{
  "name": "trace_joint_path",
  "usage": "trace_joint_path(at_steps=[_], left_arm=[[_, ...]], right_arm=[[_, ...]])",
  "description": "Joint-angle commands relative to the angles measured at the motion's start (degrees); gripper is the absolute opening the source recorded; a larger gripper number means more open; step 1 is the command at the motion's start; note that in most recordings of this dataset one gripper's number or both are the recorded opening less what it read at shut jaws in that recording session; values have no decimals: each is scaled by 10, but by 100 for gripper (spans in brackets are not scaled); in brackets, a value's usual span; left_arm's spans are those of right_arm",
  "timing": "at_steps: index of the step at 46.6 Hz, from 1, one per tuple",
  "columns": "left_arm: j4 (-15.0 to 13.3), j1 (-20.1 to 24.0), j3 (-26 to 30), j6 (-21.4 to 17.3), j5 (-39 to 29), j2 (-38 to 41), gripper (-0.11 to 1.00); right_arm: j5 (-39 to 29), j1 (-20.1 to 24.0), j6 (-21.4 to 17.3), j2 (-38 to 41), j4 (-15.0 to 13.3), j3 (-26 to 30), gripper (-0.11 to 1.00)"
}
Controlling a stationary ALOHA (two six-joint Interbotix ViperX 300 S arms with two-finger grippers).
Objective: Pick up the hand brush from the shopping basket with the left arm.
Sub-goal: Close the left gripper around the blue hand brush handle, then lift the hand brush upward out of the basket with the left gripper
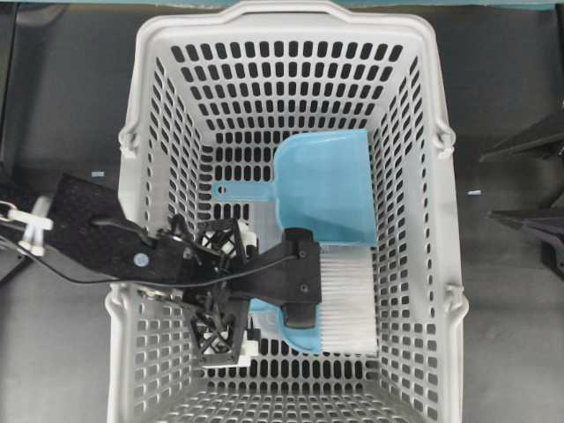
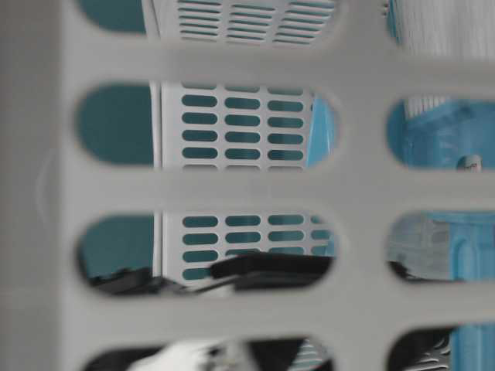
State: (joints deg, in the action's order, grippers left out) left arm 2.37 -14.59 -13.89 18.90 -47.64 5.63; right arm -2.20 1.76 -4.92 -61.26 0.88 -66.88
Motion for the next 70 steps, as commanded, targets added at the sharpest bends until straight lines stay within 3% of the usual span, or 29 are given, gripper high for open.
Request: trace_joint_path(at_steps=[1,33,60,66,70], left_arm=[[1,-2,-2,11,2,4,90],[2,-2,-47,11,10,39,90],[1,-2,-45,12,32,55,89],[2,-2,-45,16,36,55,82],[2,-4,-46,11,44,54,62]], right_arm=[[2,2,0,4,0,11,78],[1,3,-3,4,0,4,77],[2,3,-3,4,0,-2,77],[4,2,-3,4,1,-3,77],[5,3,-3,4,0,-4,77]])
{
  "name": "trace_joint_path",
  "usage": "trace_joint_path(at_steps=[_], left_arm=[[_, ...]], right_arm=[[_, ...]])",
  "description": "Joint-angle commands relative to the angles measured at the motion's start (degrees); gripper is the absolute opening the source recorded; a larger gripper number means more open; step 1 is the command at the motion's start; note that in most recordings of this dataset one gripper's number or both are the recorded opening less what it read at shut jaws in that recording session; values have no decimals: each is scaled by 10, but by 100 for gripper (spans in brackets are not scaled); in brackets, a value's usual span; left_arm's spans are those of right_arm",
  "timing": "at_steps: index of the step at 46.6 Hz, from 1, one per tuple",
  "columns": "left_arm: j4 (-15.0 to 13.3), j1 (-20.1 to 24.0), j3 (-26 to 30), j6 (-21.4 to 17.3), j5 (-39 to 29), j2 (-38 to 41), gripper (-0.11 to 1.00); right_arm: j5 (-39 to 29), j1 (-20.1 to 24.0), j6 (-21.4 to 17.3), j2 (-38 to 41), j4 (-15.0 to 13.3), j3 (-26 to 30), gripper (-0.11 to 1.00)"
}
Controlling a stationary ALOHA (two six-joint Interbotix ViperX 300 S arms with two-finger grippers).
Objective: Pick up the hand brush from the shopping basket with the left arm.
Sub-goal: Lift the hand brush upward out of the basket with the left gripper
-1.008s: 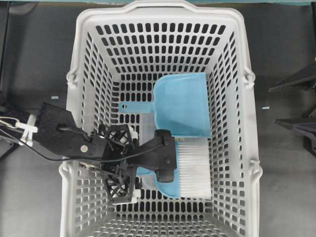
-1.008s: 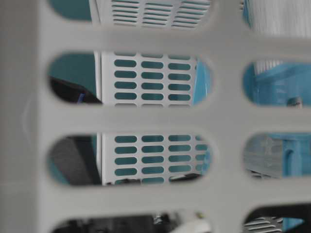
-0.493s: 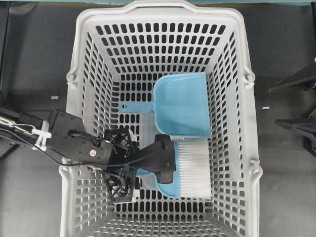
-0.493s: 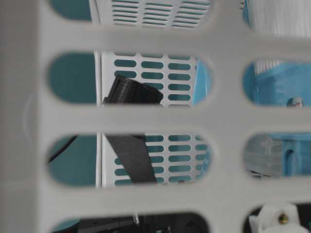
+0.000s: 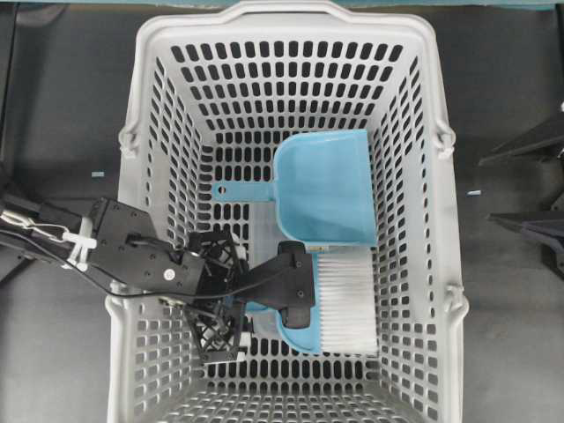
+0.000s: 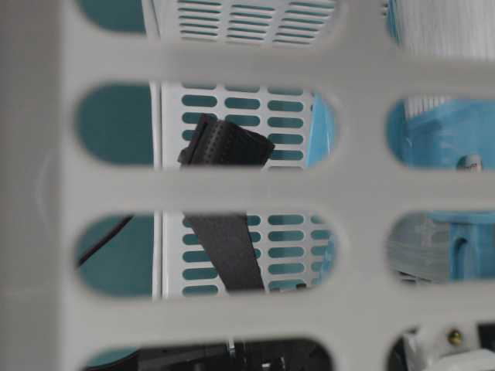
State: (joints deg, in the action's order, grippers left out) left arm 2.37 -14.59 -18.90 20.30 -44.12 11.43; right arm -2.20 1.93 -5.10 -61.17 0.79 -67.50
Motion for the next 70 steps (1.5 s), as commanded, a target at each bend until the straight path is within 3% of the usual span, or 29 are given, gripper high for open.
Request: trace_joint_path(at_steps=[1,7,24,32,44,55,62,70], left_arm=[[2,-4,5,-4,11,-4,56],[2,-8,4,-18,18,-6,21],[2,-12,11,-34,12,-16,23],[2,-13,36,-33,-25,-54,23],[2,-13,133,-35,-157,-116,23],[3,-11,283,-47,-296,-142,23],[3,-13,359,-76,-332,-134,23],[3,-13,388,-93,-339,-114,23]], right_arm=[[6,1,-2,3,1,3,77],[6,1,-3,3,2,-2,77],[6,1,-4,3,2,-4,77],[6,1,-4,3,2,-4,77],[6,1,-4,4,2,-4,77],[5,1,-4,3,3,-4,77],[5,1,-6,4,3,-4,77],[4,1,-17,3,3,-4,77]])
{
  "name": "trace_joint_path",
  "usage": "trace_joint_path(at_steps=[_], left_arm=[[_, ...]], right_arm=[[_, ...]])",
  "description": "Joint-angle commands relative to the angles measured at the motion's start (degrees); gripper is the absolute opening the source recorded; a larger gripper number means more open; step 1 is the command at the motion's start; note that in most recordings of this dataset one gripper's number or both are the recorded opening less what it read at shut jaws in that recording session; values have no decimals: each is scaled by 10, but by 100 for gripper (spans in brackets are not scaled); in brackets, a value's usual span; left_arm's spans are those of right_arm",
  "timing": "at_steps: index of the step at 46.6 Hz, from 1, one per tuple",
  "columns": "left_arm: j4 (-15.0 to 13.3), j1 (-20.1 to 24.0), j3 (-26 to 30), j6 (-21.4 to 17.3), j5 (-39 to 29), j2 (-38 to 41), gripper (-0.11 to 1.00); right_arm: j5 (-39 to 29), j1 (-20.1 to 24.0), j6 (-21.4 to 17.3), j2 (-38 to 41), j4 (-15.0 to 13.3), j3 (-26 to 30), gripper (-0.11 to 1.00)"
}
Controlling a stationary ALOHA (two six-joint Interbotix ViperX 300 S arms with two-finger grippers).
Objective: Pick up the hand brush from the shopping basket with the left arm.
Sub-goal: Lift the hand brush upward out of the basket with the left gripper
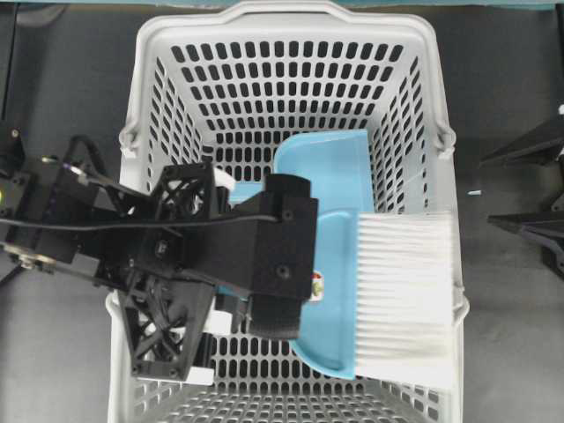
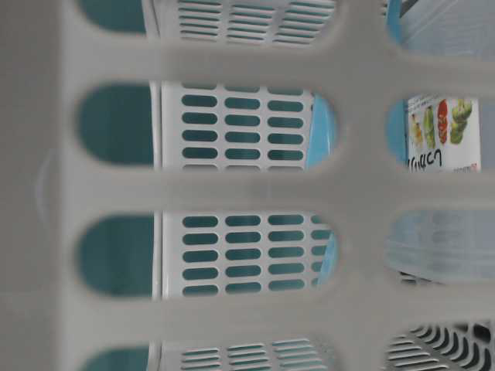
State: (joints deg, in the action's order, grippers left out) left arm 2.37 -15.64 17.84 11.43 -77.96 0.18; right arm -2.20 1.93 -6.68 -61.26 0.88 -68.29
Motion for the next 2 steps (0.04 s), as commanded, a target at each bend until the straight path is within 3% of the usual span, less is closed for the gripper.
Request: trace_joint_path(at_steps=[1,2], left_arm=[[3,-3,21,-4,-1,-1,23],[3,-3,21,-4,-1,-1,23]], right_arm=[[4,1,-1,4,2,4,77],[4,1,-1,4,2,4,77]])
